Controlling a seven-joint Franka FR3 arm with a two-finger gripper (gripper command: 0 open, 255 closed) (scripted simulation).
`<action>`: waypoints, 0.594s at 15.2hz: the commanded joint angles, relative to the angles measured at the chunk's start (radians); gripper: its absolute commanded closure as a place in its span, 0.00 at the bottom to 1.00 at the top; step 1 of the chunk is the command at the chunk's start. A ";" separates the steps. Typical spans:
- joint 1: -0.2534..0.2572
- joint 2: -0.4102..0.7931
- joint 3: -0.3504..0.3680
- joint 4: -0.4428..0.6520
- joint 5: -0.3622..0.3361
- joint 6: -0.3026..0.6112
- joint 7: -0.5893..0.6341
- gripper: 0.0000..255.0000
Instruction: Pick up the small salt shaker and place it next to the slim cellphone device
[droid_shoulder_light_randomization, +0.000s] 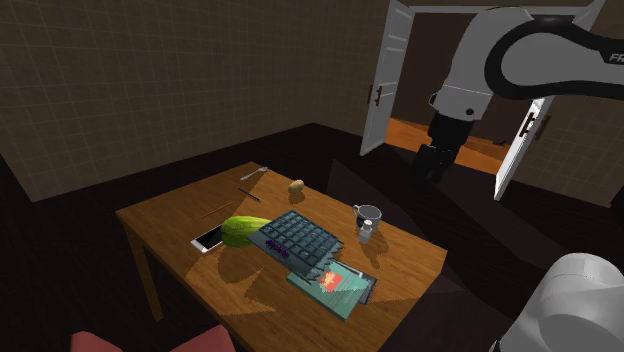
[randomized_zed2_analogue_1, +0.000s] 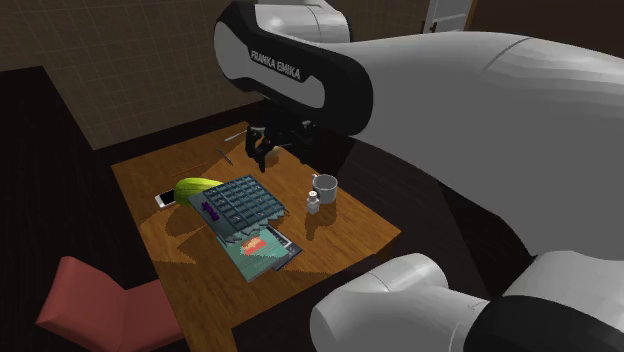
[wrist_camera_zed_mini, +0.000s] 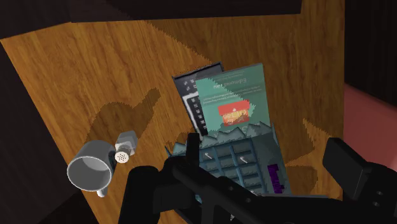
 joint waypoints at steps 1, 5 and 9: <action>0.000 0.000 0.000 0.000 0.000 0.000 0.000 0.00; -0.018 0.071 -0.031 -0.057 -0.028 0.120 -0.049 0.00; -0.036 0.164 -0.062 -0.093 -0.053 0.243 -0.095 0.00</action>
